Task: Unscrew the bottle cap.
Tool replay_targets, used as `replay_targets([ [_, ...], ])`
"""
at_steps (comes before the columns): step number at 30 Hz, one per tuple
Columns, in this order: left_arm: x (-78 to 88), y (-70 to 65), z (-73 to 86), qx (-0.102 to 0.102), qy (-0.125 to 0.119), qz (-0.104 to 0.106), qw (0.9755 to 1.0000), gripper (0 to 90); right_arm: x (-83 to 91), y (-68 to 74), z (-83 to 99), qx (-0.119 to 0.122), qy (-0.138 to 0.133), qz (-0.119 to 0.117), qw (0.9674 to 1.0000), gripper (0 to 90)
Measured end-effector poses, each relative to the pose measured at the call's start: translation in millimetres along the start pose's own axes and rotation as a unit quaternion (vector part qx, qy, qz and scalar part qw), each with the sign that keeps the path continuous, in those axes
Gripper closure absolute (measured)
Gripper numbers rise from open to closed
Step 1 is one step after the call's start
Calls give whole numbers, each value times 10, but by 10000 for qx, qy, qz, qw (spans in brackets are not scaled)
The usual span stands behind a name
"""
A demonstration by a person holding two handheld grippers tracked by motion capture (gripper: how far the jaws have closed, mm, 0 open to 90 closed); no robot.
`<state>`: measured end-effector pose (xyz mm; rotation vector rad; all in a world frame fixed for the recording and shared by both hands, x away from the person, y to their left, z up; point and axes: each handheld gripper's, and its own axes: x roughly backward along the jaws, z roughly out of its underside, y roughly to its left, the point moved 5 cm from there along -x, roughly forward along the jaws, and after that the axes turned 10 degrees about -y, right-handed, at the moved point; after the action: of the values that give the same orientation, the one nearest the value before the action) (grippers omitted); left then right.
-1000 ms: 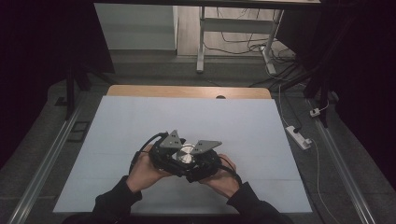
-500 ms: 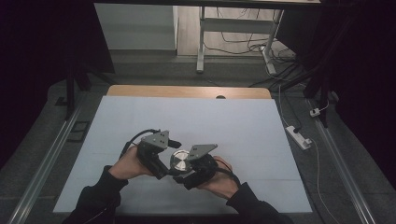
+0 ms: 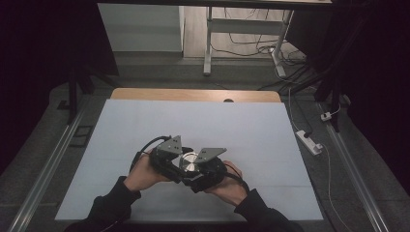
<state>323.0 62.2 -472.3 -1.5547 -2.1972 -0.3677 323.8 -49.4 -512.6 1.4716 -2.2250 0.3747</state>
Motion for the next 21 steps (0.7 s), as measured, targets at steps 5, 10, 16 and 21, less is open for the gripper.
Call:
replay_targets([
  [5, -106, -17, -14, 407, -142, -572, 9974, 204, 5, -101, 32, -120, 81, 339, 9993, 148],
  [10, -120, -5, -39, 550, -263, -629, 9962, 160, 23, -133, 28, -200, 42, 436, 9988, 149],
  [16, 67, 52, -115, 400, -439, -186, 9981, 52, 39, -111, 7, -182, -55, 294, 9994, 148],
  [21, 180, 57, -61, -68, -82, 371, 9993, 43, 40, -27, -12, -56, -121, -68, 9999, 148],
])
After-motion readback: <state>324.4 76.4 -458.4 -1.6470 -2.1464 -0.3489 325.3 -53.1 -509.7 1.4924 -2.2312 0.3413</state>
